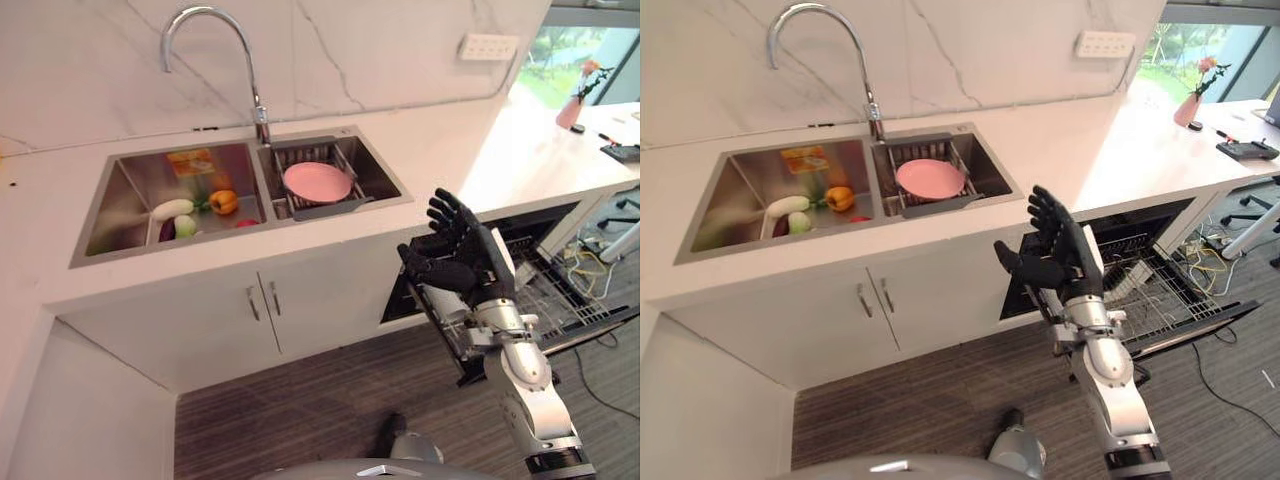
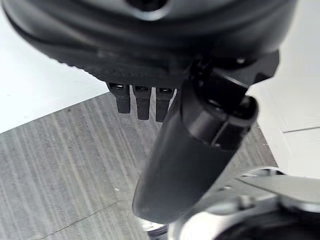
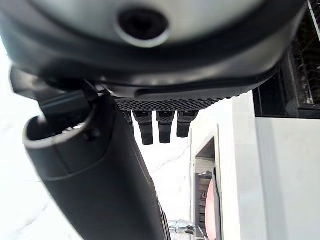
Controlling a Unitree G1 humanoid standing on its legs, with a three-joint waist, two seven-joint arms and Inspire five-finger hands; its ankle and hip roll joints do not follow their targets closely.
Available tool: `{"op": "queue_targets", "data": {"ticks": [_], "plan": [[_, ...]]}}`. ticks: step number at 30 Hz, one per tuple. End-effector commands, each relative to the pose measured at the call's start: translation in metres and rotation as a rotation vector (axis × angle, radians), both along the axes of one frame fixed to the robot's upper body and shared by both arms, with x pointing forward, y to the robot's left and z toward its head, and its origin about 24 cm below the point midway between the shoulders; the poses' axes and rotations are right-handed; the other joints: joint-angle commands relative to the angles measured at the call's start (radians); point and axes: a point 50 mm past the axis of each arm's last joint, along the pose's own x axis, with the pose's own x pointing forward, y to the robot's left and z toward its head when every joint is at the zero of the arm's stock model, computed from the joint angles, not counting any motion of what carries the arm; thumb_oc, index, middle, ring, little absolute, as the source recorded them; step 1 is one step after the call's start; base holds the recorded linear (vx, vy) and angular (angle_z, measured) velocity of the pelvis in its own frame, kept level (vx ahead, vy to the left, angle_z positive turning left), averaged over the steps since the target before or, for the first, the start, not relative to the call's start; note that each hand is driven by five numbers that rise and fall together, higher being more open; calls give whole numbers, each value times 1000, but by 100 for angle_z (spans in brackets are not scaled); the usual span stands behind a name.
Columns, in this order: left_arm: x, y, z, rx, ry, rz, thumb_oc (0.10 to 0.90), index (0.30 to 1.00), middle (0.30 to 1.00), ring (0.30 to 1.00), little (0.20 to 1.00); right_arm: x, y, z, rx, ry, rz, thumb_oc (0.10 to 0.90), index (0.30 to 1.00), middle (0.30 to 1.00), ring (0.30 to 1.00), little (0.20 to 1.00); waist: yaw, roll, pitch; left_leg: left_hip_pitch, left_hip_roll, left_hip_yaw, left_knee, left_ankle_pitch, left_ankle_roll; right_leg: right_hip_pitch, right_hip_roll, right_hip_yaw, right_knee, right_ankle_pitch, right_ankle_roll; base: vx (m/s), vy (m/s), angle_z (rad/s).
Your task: Place the dishes in the dishwasher.
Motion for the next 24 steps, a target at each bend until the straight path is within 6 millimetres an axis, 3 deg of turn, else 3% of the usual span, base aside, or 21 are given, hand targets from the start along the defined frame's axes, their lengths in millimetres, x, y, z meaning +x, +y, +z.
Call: {"op": "queue_targets", "data": {"ticks": [1,3,4,5,7,9,13,14,15,16,19,20,22,23,24], "plan": [[44,6,5,18,-149,-7,800,900,900,900,900,13,7,70,79,-363,82,800,900,900,900,900,23,9,-45,89,76,2,52,-130,-72,58,63,-11,-76,66,-16,279,-170,4],[44,4,5,11,-156,-2,800,900,900,900,900,13,9,71,78,-360,101,800,900,900,900,900,21,17,-48,77,101,1,112,-134,-85,71,84,-15,-80,46,-33,250,-209,10],[52,3,7,2,-197,-4,800,900,900,900,900,15,15,73,66,-363,142,800,900,900,900,900,29,22,-38,15,157,4,276,-91,-119,105,116,-18,-93,5,-68,207,-227,6],[52,3,7,2,-197,-4,800,900,900,900,900,16,15,74,66,-364,142,800,900,900,900,900,28,25,-38,8,163,1,289,-96,-123,105,121,-20,-95,3,-72,179,-233,-1],[59,7,10,24,-243,19,800,900,900,900,900,16,16,72,31,-348,167,800,900,900,900,900,60,17,-7,-108,204,-21,547,-11,-174,172,156,-21,-123,-54,-128,110,-202,-11],[60,8,10,25,-254,51,800,900,900,900,900,16,16,71,20,-341,167,800,900,900,900,900,66,12,1,-140,214,-25,573,3,-182,191,167,-25,-132,-71,-140,105,-88,-11],[65,5,12,1,-295,33,800,900,900,900,900,18,13,66,13,-314,160,800,900,900,900,900,82,-5,12,-183,235,9,424,-47,-156,226,159,-29,-156,-89,-128,142,111,9],[64,3,12,9,-293,-4,800,900,900,900,900,21,11,61,9,-292,147,800,900,900,900,900,90,-6,13,-201,256,18,323,-23,-156,237,151,-22,-161,-93,-117,115,191,11],[64,3,12,9,-293,-5,800,900,900,900,900,21,11,61,9,-292,146,800,900,900,900,900,90,-7,12,-197,254,19,314,-17,-156,237,150,-22,-162,-93,-117,141,276,17],[61,6,12,25,-283,-6,800,900,900,900,900,25,11,57,15,-275,136,800,900,900,900,900,99,-4,19,-221,292,17,206,79,-179,257,151,-18,-169,-101,-106,63,133,17],[58,9,12,37,-274,10,800,900,900,900,900,26,13,55,9,-263,139,800,900,900,900,900,107,2,20,-213,297,11,143,116,-190,281,151,-17,-176,-104,-95,128,281,7],[54,12,11,49,-254,17,800,900,900,900,900,25,12,53,-14,-254,140,800,900,900,900,900,109,17,3,-177,277,18,101,99,-182,289,137,-21,-164,-101,-78,154,343,0],[52,11,11,51,-250,17,800,900,900,900,900,25,11,52,-29,-247,137,800,900,900,900,900,108,21,-4,-170,259,15,100,87,-176,285,121,-18,-148,-98,-70,110,310,1],[52,12,11,53,-245,13,800,900,900,900,900,25,10,51,-44,-240,133,800,900,900,900,900,112,22,-7,-169,236,2,112,72,-166,280,98,-11,-122,-98,-62,133,560,-2],[49,14,10,57,-221,1,800,900,900,900,900,26,11,46,-38,-216,133,800,900,900,900,900,112,22,-5,-166,183,-13,130,39,-131,267,41,9,-28,-97,-55,117,629,7]]}}
